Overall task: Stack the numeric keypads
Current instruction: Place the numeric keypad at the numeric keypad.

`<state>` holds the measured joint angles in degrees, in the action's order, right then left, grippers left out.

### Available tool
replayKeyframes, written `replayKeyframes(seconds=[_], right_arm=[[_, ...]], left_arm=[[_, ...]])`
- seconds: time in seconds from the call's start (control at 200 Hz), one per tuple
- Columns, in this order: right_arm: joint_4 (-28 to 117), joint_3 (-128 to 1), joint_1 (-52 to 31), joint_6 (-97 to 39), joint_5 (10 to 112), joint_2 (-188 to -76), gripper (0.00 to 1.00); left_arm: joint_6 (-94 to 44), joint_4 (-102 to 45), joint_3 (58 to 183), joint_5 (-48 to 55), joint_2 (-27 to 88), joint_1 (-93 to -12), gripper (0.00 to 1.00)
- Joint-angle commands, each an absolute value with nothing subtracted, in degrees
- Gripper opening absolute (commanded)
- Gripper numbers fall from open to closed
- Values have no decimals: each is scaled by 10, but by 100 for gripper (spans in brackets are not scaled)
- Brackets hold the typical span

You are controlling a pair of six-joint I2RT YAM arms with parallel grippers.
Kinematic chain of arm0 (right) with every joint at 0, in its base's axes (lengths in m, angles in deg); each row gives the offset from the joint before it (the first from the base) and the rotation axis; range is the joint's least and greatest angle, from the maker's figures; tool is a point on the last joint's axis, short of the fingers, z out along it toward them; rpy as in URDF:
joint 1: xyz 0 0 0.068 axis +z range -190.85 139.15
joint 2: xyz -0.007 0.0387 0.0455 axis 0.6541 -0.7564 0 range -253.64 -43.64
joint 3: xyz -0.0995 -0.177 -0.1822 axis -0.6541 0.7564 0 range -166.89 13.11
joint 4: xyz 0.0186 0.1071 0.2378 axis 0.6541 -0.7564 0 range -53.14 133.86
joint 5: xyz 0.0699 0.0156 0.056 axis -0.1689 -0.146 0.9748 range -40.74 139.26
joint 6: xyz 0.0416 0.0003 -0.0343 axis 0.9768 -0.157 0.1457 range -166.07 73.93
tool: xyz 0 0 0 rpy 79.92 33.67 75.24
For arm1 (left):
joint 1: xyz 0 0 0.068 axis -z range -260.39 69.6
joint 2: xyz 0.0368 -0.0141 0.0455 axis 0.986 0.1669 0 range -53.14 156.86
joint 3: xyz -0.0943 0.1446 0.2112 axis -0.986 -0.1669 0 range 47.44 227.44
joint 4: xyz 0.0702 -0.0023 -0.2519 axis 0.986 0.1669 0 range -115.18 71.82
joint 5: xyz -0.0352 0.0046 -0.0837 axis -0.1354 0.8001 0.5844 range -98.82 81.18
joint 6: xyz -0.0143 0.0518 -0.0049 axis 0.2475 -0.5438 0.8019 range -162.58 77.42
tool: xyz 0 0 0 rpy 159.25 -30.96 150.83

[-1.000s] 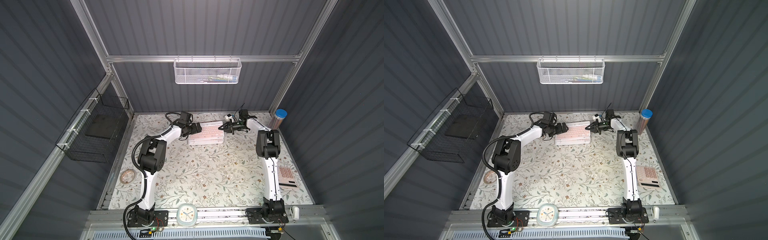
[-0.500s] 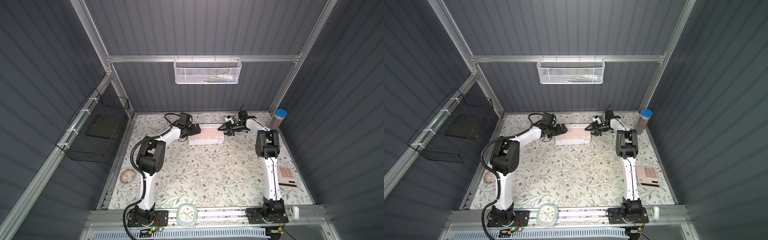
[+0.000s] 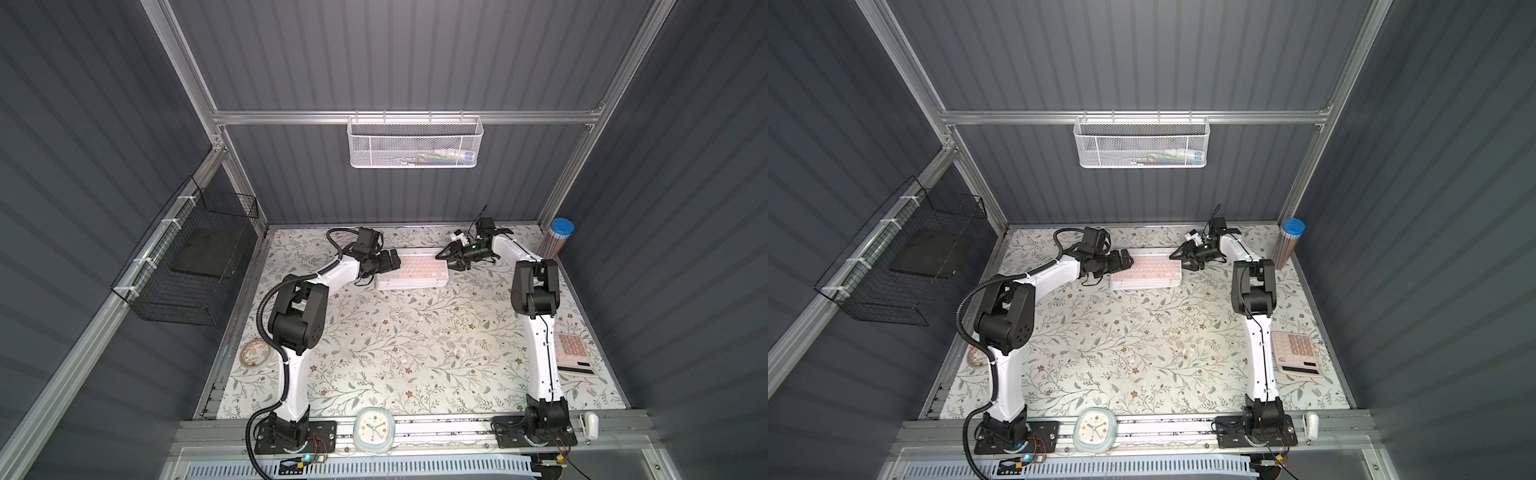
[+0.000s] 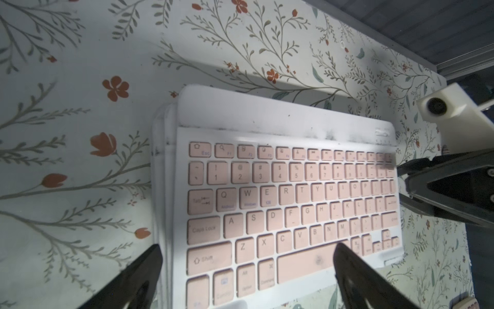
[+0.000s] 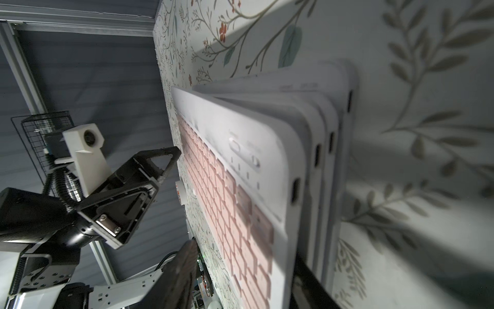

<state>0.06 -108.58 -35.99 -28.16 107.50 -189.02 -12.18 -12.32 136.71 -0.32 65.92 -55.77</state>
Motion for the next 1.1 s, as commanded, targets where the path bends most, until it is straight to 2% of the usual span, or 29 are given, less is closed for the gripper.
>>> replayKeyframes(seconds=[0.0, 0.56, 0.61, 0.71, 0.75, 0.77, 0.785, 1.091], right_arm=[[-23, -1091, -358, -277, 999, -1877, 52], [-54, -1113, -351, -273, 917, -1859, 57], [-44, -1093, -351, -271, 899, -1836, 59], [-9, -1027, -351, -267, 865, -1765, 72], [6, -995, -351, -266, 850, -1730, 82], [13, -978, -351, -266, 845, -1712, 96], [19, -966, -351, -265, 842, -1698, 99], [120, -698, -337, -238, 777, -1421, 99]], left_arm=[[-133, -127, 1360, -9, 637, -556, 100], [-135, -128, 1342, -17, 618, -556, 100], [-139, -125, 1337, -30, 609, -556, 100], [-150, -114, 1322, -75, 580, -556, 100], [-156, -111, 1311, -97, 565, -556, 100], [-159, -110, 1306, -108, 557, -556, 100], [-162, -110, 1301, -116, 549, -556, 100], [-204, -161, 1132, -268, 380, -556, 100]])
